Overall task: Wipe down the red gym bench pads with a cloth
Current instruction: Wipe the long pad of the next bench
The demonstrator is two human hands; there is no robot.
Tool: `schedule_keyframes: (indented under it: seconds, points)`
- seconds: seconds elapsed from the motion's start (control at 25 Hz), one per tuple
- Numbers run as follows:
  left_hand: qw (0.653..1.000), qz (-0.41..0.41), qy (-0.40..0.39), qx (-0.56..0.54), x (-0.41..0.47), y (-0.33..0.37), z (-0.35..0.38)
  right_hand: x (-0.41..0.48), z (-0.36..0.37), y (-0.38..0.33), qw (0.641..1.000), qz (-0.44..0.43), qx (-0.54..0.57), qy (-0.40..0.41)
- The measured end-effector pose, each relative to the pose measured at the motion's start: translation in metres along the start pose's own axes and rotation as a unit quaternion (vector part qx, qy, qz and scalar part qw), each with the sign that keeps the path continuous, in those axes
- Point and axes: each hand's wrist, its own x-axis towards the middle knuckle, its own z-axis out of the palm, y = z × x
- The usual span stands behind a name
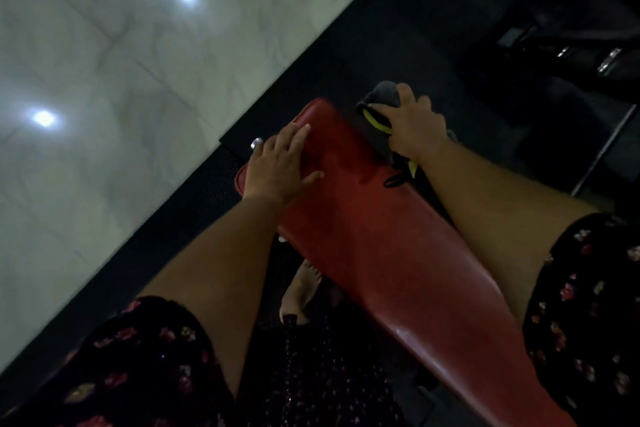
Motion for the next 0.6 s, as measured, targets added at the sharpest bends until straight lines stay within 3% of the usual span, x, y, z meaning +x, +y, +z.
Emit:
schedule_keyframes:
  seconds: [0.16,0.36,0.6]
  points:
    - [0.997,0.071,-0.008,-0.01,0.022,0.035,-0.068,-0.038,-0.035,0.029,0.995,0.067,0.079,-0.009]
    - [0.984,0.164,-0.054,-0.047,0.019,0.075,-0.154,-0.091,-0.11,0.063,0.993,0.081,0.079,-0.018]
    - [0.946,0.296,-0.047,0.122,-0.021,0.143,-0.225,-0.187,-0.178,0.08,0.991,0.119,0.069,0.009]
